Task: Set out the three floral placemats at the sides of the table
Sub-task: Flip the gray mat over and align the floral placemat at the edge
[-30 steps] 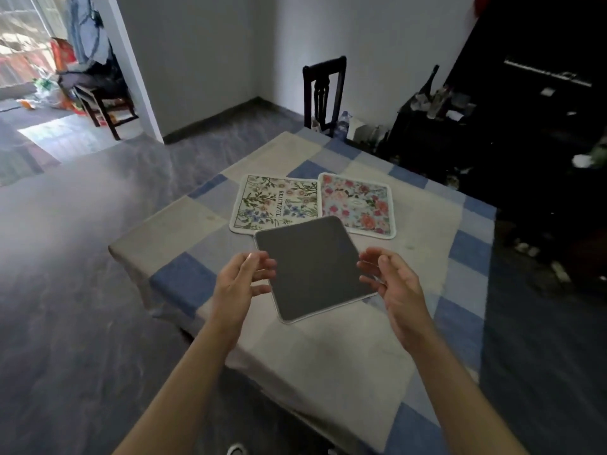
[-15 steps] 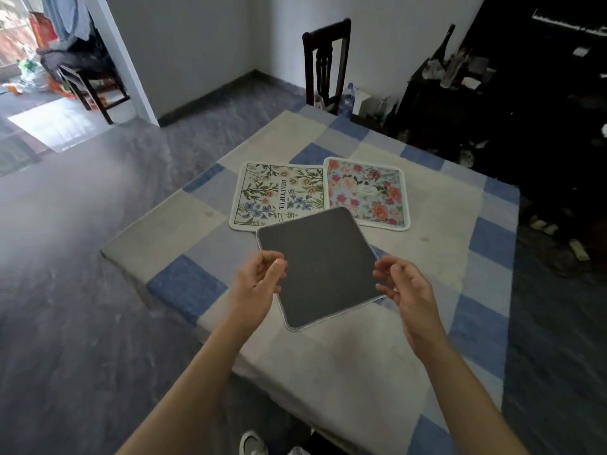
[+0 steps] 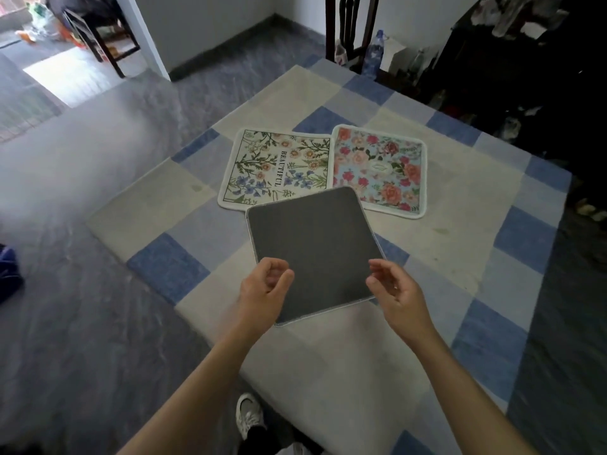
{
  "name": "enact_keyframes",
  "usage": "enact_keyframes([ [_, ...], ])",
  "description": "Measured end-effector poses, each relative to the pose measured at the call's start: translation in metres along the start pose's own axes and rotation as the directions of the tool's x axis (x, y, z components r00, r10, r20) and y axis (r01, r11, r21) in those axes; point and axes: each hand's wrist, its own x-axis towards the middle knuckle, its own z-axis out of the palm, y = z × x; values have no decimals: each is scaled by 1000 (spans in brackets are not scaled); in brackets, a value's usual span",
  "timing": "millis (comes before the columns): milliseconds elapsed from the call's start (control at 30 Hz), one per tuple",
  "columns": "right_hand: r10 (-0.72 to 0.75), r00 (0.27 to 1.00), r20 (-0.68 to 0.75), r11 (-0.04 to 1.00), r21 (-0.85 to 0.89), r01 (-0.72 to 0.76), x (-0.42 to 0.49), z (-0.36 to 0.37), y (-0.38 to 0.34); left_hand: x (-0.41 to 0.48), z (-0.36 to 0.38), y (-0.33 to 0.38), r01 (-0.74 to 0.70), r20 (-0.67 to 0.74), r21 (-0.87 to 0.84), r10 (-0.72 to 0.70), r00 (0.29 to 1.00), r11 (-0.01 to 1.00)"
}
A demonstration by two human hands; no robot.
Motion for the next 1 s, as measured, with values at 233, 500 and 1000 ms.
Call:
enact_keyframes([
  [233,-97,983,155,943,-302,141,19,8,36,2,37,-28,-70,8,295,71,997,953],
  [500,-129,950,283,705,-648,289,19,16,63,-6,60,-46,-330,201,688,267,942,646],
  [1000,-500,786,364,477,-642,601,26,10,72,14,54,-49,-584,442,728,406,800,358],
])
